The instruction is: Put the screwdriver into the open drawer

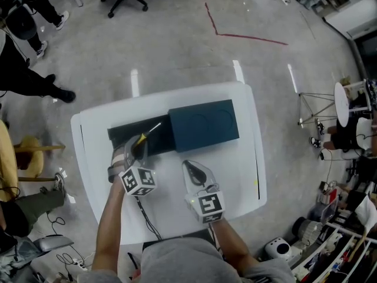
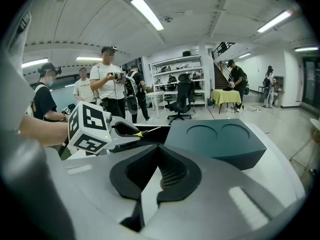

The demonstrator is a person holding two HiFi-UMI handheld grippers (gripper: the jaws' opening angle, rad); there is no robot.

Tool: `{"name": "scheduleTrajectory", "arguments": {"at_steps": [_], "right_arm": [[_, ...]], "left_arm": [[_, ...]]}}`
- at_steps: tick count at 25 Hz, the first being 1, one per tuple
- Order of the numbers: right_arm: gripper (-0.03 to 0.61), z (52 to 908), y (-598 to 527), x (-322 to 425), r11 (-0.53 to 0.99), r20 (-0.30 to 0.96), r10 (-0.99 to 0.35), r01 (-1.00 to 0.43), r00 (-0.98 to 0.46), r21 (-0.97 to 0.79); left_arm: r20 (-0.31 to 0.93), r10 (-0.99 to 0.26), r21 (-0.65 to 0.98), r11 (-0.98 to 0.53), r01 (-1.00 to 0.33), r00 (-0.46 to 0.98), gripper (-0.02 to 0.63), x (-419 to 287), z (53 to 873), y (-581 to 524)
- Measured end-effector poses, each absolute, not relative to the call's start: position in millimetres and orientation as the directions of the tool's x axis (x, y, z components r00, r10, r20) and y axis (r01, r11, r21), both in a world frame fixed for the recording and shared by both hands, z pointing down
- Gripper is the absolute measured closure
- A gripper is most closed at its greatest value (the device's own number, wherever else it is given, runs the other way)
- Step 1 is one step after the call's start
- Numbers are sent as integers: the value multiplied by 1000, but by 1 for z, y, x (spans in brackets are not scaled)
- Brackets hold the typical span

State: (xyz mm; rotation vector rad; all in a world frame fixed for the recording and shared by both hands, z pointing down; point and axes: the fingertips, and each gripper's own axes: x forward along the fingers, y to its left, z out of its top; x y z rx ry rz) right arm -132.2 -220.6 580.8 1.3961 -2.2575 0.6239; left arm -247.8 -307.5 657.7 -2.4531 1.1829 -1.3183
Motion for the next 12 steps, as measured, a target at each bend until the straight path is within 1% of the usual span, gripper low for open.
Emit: {"name": "scheduleTrajectory", "arguments": {"at_steps": [8, 12], "right_arm": [[575, 580, -223, -130, 393, 559, -722, -907, -408, -154], [575, 580, -222, -131, 393, 559, -720, -905, -412, -161]], "left_arm": [[655, -684, -420, -683, -598, 321, 526, -247, 657, -310], [653, -682, -388, -674, -629, 328, 526, -249, 657, -310]]}}
